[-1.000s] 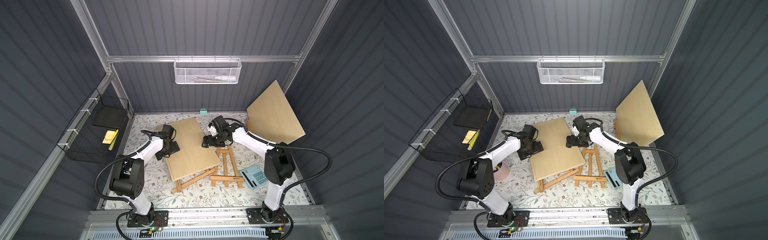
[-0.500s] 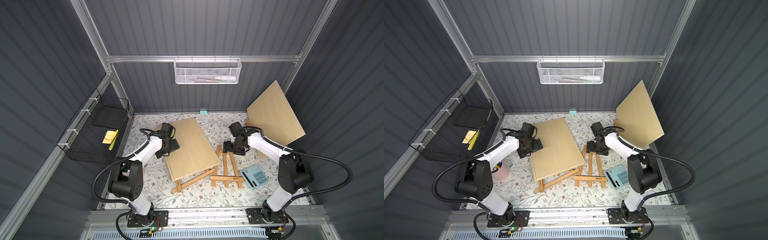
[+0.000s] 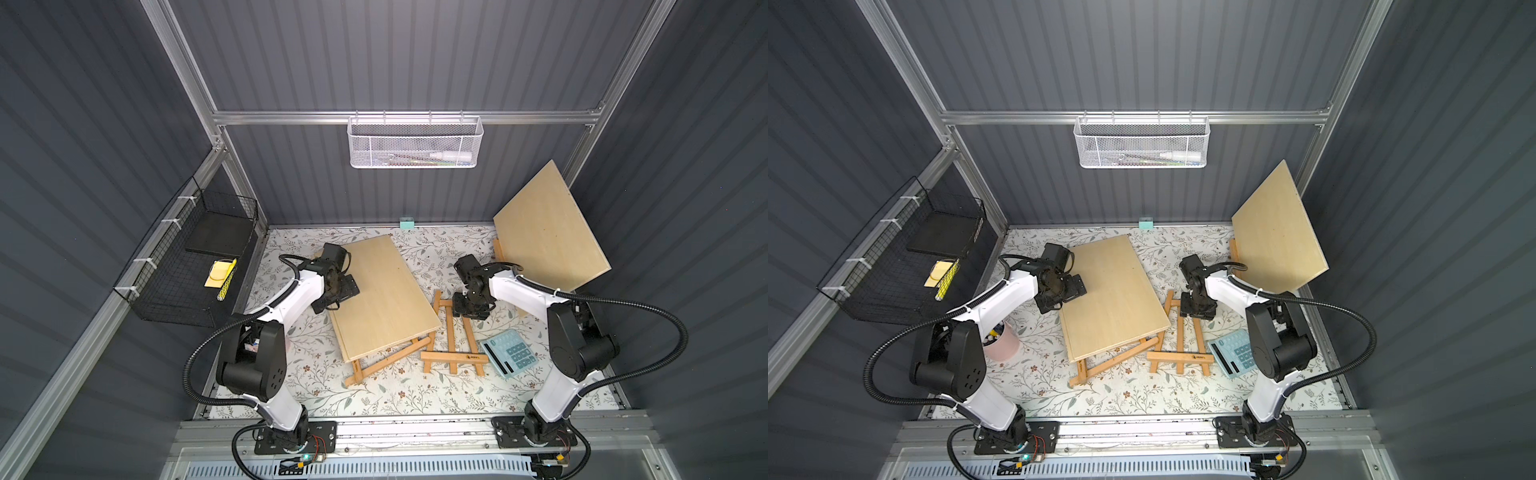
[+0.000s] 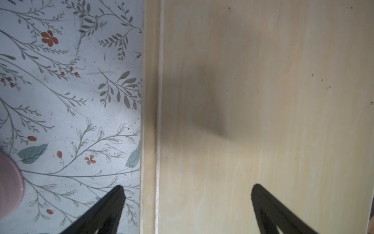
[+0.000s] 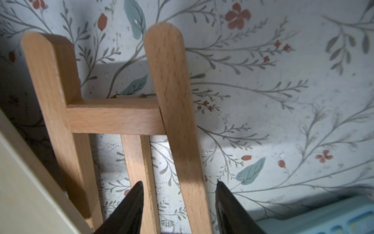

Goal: Assemble the easel
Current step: Pick up the easel at the center of the board.

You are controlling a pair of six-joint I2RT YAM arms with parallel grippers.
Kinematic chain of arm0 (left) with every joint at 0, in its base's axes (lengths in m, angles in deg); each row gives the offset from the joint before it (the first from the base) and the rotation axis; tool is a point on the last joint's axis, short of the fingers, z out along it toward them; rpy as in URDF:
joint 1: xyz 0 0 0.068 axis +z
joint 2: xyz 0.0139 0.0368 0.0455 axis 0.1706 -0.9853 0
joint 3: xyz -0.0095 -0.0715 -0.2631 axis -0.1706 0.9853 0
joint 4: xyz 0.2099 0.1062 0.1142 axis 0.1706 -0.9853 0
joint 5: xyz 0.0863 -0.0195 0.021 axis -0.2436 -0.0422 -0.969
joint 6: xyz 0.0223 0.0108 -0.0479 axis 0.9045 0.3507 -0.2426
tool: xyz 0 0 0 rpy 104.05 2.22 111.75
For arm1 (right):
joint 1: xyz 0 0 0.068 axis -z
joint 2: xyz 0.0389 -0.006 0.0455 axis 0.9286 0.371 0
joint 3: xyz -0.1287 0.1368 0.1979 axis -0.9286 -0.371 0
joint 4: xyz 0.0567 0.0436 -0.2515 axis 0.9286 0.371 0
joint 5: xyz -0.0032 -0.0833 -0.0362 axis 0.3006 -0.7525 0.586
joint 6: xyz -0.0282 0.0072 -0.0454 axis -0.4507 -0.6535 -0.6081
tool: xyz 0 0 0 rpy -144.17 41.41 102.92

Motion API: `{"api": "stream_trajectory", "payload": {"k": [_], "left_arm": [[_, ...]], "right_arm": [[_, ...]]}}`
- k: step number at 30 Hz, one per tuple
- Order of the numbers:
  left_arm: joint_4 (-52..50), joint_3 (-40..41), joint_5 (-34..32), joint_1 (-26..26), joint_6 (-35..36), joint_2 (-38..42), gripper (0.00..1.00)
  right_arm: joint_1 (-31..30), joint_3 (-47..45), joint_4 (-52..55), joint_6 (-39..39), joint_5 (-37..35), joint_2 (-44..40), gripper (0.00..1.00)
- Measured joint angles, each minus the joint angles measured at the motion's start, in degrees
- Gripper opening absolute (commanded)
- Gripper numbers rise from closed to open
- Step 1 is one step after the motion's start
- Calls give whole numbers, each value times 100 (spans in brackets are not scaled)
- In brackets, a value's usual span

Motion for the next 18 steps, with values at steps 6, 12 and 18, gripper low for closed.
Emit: {"api": "stream_trajectory", "payload": {"k": [6, 12, 18], "left_arm": [[-2, 0, -66, 0, -2, 0, 99], [-7, 0, -236, 0, -2, 55, 99], [-46, -52, -391, 0, -2, 136, 99]], "right_arm": [[-7, 0, -177, 26, -131, 378, 50], [-33, 2, -293, 90, -186, 531, 24], [-22, 24, -31, 7, -354, 466, 7]]}}
